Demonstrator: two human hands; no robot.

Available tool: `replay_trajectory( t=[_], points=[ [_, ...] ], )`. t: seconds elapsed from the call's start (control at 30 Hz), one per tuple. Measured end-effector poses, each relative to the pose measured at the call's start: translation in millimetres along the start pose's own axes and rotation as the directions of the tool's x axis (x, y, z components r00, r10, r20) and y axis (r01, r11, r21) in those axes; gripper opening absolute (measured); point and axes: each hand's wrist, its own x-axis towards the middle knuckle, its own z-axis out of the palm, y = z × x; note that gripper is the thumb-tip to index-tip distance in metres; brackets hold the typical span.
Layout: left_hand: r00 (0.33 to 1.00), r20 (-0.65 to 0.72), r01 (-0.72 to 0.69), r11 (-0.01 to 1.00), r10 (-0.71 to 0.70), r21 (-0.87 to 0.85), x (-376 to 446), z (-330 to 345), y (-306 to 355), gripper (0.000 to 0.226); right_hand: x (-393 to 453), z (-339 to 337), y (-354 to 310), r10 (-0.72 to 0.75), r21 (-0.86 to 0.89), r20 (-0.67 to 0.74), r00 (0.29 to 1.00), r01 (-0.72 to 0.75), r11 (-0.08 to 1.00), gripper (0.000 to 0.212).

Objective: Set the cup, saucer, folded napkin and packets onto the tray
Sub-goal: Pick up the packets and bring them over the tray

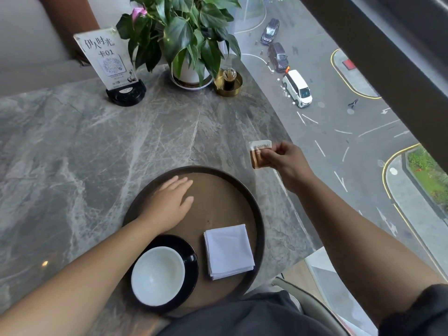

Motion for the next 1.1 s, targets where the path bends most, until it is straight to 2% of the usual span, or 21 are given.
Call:
replay_trajectory(
  t=[0.07,0.1,0.17,0.27,0.37,0.47,0.7,0.8,0.9,1.0,1.1],
  points=[
    [0.996,-0.085,-0.006,0.976,-0.013,-0.215,6,-10,26,0.047,-19,10,-6,-0.019,0.080,0.046,0.999,0.015,0.997,0.015],
    [0.996,-0.081,0.005,0.929,-0.038,-0.371,9,-16,40,0.047,-28,16,-7,-0.024,0.117,0.062,0.998,0.017,0.993,0.016],
    [0.996,-0.029,0.049,0.765,-0.089,-0.642,13,-21,65,0.046,-45,26,-7,-0.020,0.192,0.087,0.996,0.003,0.981,0.017],
    [0.991,-0.007,0.079,0.621,-0.135,-0.780,17,-17,87,0.035,-65,38,-3,0.002,0.242,0.102,0.995,-0.027,0.970,0.017],
    [0.990,0.006,0.087,0.562,-0.144,-0.822,14,-8,94,0.020,-77,45,5,0.030,0.262,0.104,0.994,-0.056,0.963,0.017],
    [0.986,0.043,0.125,0.550,-0.159,-0.826,10,-1,90,0.006,-85,51,16,0.057,0.242,0.085,0.995,-0.076,0.967,0.016],
    [0.974,0.116,0.212,0.604,-0.194,-0.768,10,7,76,0.008,-88,63,34,0.080,0.174,0.085,0.993,-0.093,0.980,0.016],
    [0.969,0.126,0.233,0.618,-0.213,-0.751,13,10,71,0.010,-83,62,40,0.151,0.173,0.112,0.982,-0.169,0.970,0.016],
    [0.960,0.149,0.269,0.636,-0.236,-0.723,16,14,67,0.009,-76,56,44,0.248,0.097,0.159,0.956,-0.265,0.959,0.029],
    [0.954,0.171,0.294,0.654,-0.247,-0.696,19,20,63,0.010,-70,54,47,0.293,0.007,0.189,0.937,-0.300,0.954,0.019],
    [0.949,0.194,0.314,0.698,-0.249,-0.643,22,25,56,0.012,-63,59,53,0.345,-0.124,0.124,0.930,-0.330,0.936,0.005]
  ],
)
